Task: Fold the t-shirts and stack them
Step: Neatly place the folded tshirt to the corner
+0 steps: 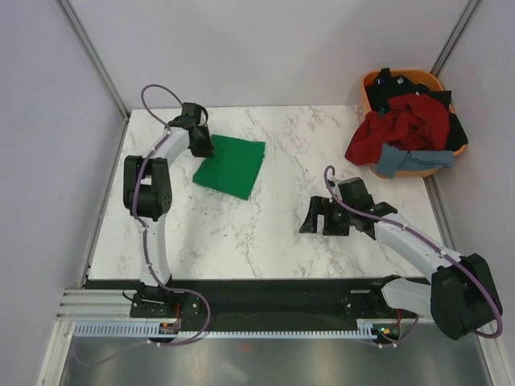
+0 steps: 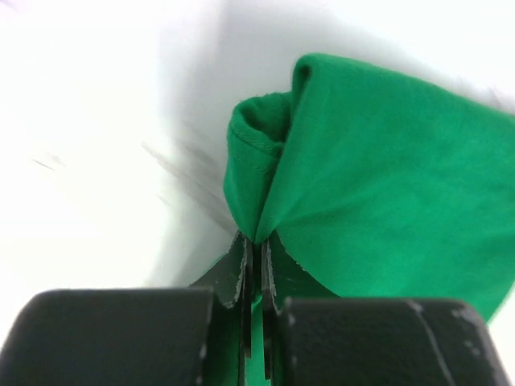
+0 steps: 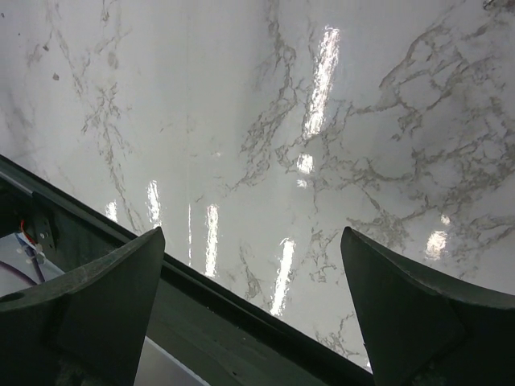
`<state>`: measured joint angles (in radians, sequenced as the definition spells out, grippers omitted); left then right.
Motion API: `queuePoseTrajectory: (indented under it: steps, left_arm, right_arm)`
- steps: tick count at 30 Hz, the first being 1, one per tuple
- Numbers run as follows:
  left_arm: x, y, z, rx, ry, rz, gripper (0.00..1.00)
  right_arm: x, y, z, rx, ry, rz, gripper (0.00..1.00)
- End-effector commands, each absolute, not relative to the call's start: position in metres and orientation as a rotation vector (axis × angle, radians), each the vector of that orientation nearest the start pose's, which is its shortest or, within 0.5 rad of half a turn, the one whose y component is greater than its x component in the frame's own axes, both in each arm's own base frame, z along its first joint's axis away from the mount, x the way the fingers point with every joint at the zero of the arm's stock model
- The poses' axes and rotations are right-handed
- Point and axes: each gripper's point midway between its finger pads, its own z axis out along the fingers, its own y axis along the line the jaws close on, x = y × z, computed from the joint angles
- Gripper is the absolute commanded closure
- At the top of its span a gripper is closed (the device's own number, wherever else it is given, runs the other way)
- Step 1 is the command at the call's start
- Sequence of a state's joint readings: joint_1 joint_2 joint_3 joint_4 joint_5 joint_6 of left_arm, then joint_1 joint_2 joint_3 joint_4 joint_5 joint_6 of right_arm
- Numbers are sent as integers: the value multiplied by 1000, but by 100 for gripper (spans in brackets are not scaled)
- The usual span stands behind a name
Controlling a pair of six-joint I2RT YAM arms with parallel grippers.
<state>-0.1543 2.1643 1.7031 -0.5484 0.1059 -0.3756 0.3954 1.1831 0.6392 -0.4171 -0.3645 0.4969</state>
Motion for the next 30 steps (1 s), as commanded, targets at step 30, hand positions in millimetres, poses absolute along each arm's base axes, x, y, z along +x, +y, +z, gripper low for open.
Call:
queuePoseTrajectory:
  steps: [30]
  left_arm:
    - [704, 231, 162, -346, 1669, 480, 87]
  right_arm:
    - [235, 214, 41, -68, 2628, 1006, 2]
